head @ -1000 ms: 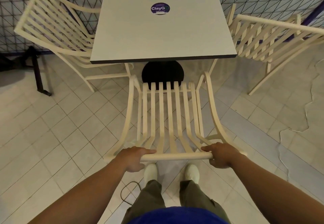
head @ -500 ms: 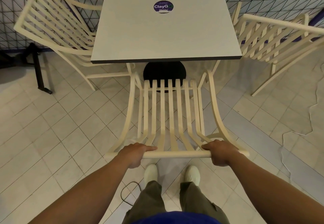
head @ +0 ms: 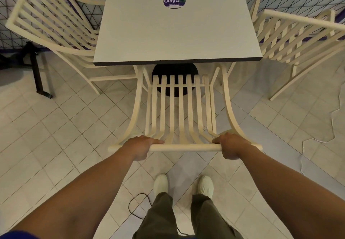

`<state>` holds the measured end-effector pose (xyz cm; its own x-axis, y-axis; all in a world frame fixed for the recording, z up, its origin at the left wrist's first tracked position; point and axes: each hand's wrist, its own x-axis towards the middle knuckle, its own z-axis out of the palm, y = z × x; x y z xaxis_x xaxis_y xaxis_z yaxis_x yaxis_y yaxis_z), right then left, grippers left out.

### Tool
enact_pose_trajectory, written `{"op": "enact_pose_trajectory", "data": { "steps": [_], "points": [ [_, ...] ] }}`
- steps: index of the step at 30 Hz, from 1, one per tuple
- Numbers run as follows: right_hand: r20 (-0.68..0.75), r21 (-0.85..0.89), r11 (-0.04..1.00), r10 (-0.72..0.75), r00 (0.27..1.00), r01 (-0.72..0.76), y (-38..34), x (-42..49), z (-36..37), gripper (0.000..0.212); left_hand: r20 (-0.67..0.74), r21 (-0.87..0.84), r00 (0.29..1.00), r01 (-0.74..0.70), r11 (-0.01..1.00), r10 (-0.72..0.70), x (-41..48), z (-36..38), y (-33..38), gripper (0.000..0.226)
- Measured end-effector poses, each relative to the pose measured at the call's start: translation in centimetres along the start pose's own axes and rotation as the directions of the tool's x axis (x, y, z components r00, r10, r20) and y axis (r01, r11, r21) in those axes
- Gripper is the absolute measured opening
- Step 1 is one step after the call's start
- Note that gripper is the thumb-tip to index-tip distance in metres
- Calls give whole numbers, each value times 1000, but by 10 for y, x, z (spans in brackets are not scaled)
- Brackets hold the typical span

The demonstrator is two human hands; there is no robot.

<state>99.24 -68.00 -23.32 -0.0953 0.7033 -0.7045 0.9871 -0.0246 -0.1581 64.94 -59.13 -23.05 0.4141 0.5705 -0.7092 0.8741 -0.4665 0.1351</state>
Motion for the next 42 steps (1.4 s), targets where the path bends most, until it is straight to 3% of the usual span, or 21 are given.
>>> {"op": "enact_pose_trajectory", "data": {
  "steps": [7,11,18,42],
  "points": [
    [-51,-2,1000,31,998,-31,-1,4,-7,51,-27,-2,1000,-16,1000,16,4,-12,-5,85],
    [-77,53,999,12,997,-8,2,-1,-4,38,5,-18,998,-56,998,56,5,-12,-9,81],
    [-87,-5,1000,13,996,-14,-1,5,-4,56,-2,-1,1000,-19,1000,19,4,-9,-5,94],
    [-118,-30,1000,-12,993,8,-14,21,-15,50,-2,-9,1000,-30,1000,30,9,-28,-24,96]
  ]
}}
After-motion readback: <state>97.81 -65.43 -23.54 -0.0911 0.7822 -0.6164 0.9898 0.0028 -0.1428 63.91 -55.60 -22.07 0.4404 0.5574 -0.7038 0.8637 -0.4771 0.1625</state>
